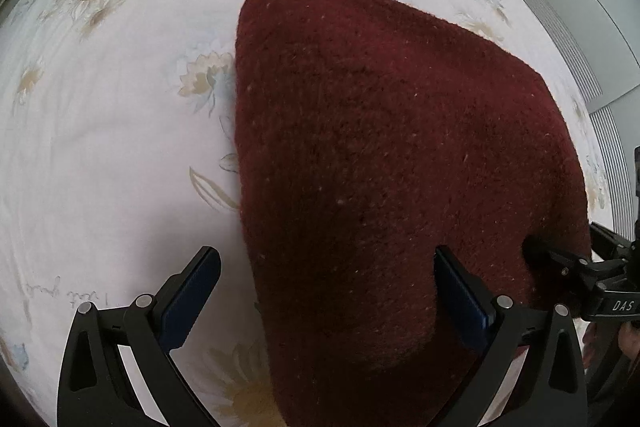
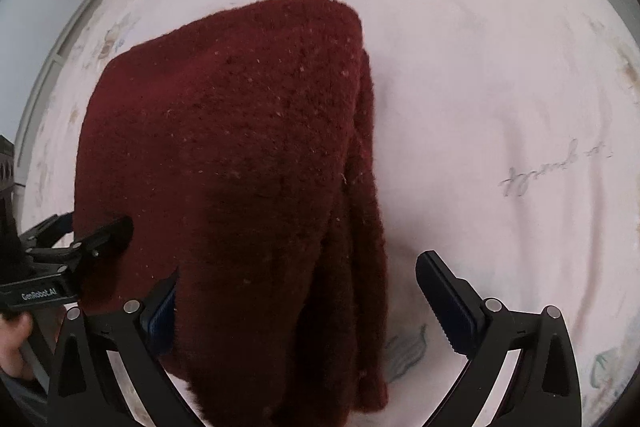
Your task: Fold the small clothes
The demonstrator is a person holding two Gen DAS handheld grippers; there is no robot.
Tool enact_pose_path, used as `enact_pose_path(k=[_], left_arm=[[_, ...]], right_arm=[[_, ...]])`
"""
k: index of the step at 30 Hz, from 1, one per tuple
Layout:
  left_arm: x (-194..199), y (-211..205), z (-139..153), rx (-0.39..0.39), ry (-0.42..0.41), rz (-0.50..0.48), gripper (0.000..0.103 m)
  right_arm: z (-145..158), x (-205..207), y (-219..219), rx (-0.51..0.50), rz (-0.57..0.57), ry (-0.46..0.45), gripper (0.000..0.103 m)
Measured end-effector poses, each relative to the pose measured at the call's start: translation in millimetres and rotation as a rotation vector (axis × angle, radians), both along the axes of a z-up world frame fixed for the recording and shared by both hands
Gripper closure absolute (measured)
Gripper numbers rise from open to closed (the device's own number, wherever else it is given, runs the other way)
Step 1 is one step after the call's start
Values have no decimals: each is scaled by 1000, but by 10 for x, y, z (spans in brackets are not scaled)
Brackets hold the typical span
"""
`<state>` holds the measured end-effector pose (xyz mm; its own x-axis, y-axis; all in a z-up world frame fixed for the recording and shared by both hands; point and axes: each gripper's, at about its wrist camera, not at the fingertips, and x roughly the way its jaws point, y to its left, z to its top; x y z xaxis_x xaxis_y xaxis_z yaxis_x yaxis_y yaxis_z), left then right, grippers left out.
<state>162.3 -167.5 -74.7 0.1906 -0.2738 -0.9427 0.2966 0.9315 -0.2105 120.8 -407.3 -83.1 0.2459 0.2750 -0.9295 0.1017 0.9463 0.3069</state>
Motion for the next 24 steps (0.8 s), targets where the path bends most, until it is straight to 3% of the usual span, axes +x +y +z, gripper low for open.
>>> enact_pose_path(k=[8, 10, 13, 15, 19, 24], left_arm=[[-76, 30, -20, 10, -16, -38, 0], [-52, -14, -23, 14, -21, -46, 0], [-34, -46, -42, 1, -10, -56, 4], [13, -150, -66, -19, -2, -62, 16], [-3, -253, -20, -9, -17, -95, 27], [-8, -305, 51, -21, -24, -131, 50]], right_arm=[[-73, -63, -63, 74, -22, 6, 5], [-62, -58, -71, 132, -24, 4, 25], [-37, -62, -63, 120, -18, 7, 31], [-24, -59, -74, 128, -24, 12, 36], [17, -51, -73, 122, -35, 16, 48], [125, -98, -65, 85, -47, -15, 57]])
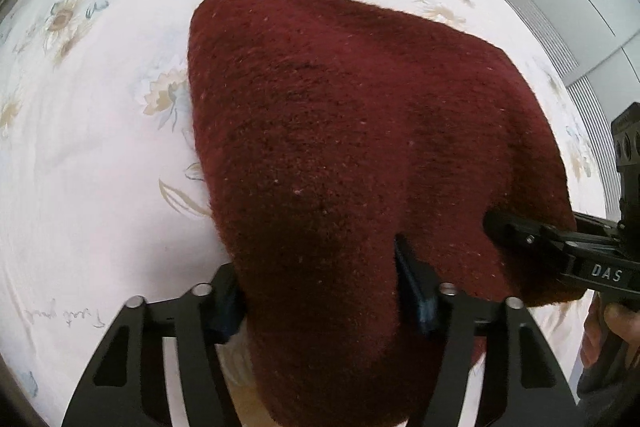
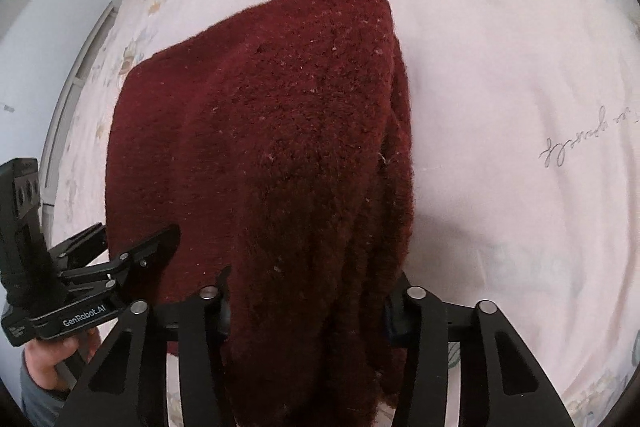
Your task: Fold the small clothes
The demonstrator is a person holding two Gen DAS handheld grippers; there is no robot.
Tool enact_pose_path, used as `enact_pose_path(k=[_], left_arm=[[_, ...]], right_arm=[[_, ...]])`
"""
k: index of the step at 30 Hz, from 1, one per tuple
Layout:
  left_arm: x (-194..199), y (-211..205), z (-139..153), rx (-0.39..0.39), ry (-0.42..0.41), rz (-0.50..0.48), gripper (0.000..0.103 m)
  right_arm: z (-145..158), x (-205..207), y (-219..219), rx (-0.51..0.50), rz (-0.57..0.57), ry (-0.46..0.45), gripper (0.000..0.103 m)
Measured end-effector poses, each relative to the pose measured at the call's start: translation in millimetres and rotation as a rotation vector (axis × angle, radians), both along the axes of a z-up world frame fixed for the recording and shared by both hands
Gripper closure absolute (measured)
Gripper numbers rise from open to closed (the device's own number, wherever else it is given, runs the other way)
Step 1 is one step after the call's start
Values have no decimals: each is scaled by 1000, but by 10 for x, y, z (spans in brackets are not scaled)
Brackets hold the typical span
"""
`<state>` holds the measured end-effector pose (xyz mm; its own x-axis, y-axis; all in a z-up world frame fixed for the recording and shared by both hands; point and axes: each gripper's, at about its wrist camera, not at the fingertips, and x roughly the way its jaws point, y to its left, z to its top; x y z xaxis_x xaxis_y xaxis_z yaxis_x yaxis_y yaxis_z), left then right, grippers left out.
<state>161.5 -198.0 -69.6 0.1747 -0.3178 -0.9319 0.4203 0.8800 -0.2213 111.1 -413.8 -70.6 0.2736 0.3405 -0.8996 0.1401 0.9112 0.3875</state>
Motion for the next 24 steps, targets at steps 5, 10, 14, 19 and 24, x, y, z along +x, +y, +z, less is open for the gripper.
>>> enact_pose_path(k=[5, 10, 14, 19, 24], left_arm=[[-15, 54, 282, -37, -31, -29, 59], [-18, 284, 671, -58, -113, -47, 60], [31, 648, 892, -58, -154, -18, 60], [85, 1084, 817, -36, -144, 48, 59], [144, 1337, 294, -24, -42, 117, 54]], right_arm=[[282, -127, 50, -52, 10, -53, 62], [597, -154, 231, -36, 48, -115, 62], [771, -105, 565, -22, 103, -157, 62], [661, -14, 991, -24, 161, -147, 61], [197, 33, 1255, -87, 180, -55, 53]])
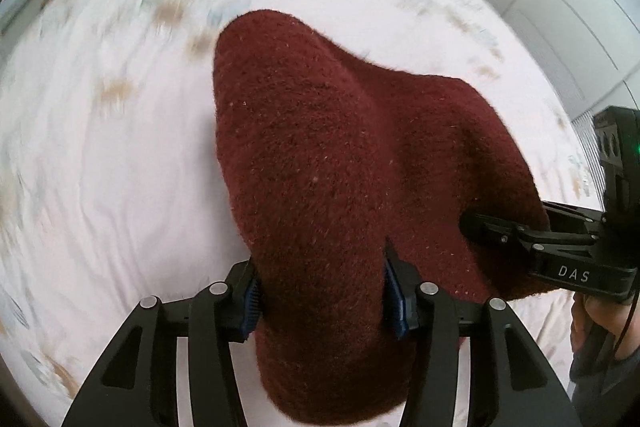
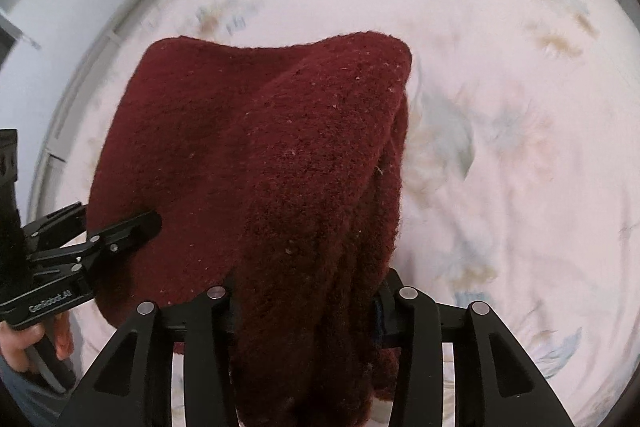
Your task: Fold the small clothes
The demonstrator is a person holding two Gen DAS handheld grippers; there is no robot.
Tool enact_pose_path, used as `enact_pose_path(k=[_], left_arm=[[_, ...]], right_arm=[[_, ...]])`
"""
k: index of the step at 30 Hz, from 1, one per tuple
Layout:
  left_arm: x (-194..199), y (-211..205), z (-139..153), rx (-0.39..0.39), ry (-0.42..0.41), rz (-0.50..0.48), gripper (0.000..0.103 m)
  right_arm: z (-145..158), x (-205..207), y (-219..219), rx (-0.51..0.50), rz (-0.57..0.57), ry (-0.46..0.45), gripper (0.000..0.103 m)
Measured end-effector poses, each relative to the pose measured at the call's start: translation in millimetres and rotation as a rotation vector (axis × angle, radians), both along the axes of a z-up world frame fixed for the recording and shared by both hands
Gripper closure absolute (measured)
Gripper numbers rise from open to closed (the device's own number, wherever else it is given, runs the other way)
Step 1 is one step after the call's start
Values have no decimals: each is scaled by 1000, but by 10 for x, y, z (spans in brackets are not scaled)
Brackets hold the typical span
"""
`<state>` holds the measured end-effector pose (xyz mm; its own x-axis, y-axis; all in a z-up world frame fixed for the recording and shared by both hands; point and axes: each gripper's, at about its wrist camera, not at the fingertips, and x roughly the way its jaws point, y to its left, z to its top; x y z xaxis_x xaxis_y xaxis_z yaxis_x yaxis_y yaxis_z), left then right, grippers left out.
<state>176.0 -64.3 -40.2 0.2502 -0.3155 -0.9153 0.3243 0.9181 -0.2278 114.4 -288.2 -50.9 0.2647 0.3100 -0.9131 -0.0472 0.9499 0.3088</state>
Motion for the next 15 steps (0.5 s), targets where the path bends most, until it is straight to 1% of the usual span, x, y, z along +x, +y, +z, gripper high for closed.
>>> enact_pose_path(k=[1, 3, 5, 7, 8, 9, 10, 11, 12, 13, 14, 15], left_arm=[[12, 38, -98, -8, 13, 14, 52], [-24, 75, -192, -26, -2, 32, 41], [-26, 91, -209, -36, 0, 39, 38], [-38, 143, -185, -31, 7, 38, 37], [-33, 130, -164, -22, 14, 44, 35], [-14, 154, -149, -16, 17, 49, 33], [-26, 153, -109, -13, 10, 50, 33], [-42, 184, -60, -11, -2, 49, 29], [-70, 198, -22, -4, -18, 51, 16], [-33, 172, -17, 12, -30, 55, 8], [-55, 179, 3, 23, -45, 55, 1], [-98, 199, 25, 31, -59, 56, 1]], right_arm=[[-51, 5, 18, -1, -6, 1, 49], [-77, 14, -7, 10, -25, -6, 43], [-87, 12, -100, 19, -29, -2, 38], [-35, 44, -140, -11, -33, -15, 24], [20, 74, -88, -27, -35, -30, 23], [77, 38, -138, -34, -34, -46, 22], [116, -127, -260, -42, -32, -59, 22], [147, -159, -275, -54, -31, -68, 22], [192, -201, -280, -69, -28, -76, 20], [213, -229, -264, -81, -20, -86, 19], [234, -265, -276, -92, -15, -96, 19], [239, -298, -268, -103, -15, -105, 18]])
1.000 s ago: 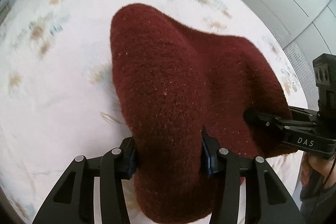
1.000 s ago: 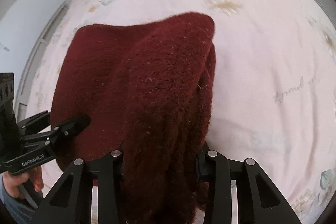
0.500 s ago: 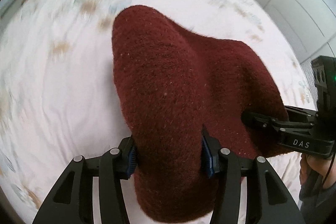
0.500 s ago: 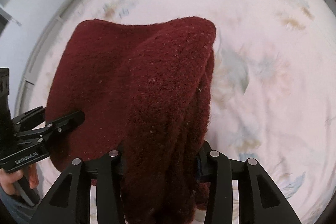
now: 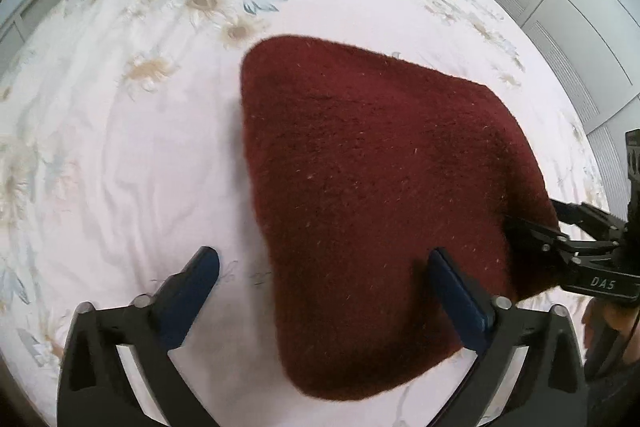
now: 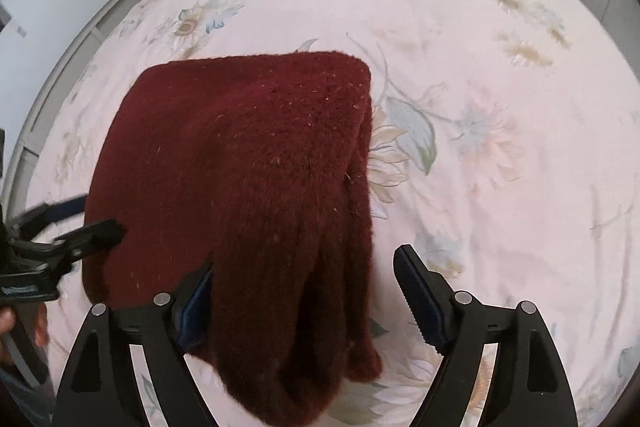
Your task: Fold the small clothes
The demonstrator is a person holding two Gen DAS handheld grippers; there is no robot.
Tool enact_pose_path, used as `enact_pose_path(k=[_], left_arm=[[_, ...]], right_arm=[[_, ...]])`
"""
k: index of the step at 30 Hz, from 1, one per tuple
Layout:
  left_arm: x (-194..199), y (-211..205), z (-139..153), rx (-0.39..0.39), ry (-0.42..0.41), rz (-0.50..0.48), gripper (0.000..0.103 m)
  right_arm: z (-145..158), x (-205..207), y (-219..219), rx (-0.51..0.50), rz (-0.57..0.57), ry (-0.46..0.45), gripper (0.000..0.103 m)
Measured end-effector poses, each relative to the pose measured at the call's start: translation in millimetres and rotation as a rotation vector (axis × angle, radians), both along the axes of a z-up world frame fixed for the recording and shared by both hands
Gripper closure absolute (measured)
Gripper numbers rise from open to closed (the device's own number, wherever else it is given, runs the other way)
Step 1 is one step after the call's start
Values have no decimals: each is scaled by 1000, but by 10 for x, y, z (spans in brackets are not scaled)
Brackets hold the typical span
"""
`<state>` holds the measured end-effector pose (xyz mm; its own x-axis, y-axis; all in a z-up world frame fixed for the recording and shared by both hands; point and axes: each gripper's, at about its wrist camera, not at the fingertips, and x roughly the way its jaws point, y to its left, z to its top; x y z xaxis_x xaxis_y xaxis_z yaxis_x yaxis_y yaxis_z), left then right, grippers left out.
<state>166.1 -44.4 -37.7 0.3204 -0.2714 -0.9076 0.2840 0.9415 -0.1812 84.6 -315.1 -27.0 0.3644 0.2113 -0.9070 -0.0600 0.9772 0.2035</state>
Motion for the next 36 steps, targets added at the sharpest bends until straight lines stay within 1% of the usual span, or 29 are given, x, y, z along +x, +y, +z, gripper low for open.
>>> enact_pose_path(k=[2, 3, 4, 6, 7, 10, 12, 15, 17, 18, 20, 24, 27, 29, 31, 33, 36], left_arm=[[-23, 84, 15, 17, -5, 3, 1], [-24, 130, 4, 19, -3, 7, 1], [-24, 168, -13, 16, -6, 13, 1], [0, 299, -53, 3, -8, 26, 1], [-24, 290, -91, -3, -9, 28, 1], [-87, 247, -187, 21, -12, 23, 0], [-77, 254, -281, 3, -17, 28, 0], [-142, 280, -315, -20, -43, 47, 0], [-202, 295, -241, -20, -75, 51, 0], [-207, 276, -226, -11, -90, 50, 0], [-271, 282, -96, 14, -130, 58, 1], [-448, 387, 238, 44, -183, 106, 1], [-587, 498, 504, 58, -213, 140, 1], [-746, 579, 710, 61, -242, 151, 1], [-840, 640, 830, 70, -261, 163, 1], [-959, 687, 936, 91, -274, 183, 1], [-1166, 768, 995, 113, -269, 226, 1]], right_arm=[[26, -78, -21, -24, -7, -19, 11], [19, -80, -25, -37, -10, -28, 4], [23, -105, -53, -53, -16, -44, 0], [-2, -114, -68, -44, -31, -54, 0], [-57, -57, -34, -38, -41, -46, 0], [-213, 7, -7, -39, -46, -43, 0], [-326, 6, -17, -11, -60, -55, 0], [-352, -64, -64, 33, -98, -69, 0], [-272, -118, -53, 25, -107, -86, 0], [-223, -134, -41, 18, -108, -95, 0], [-70, -193, -24, 16, -106, -122, 0], [359, -400, -72, -20, -120, -203, 0], [615, -554, -138, -48, -137, -242, 0], [785, -686, -182, -74, -151, -270, 0], [923, -832, -208, -110, -159, -295, 0], [1002, -965, -236, -131, -170, -305, 0], [1042, -1145, -284, -155, -195, -286, 0]])
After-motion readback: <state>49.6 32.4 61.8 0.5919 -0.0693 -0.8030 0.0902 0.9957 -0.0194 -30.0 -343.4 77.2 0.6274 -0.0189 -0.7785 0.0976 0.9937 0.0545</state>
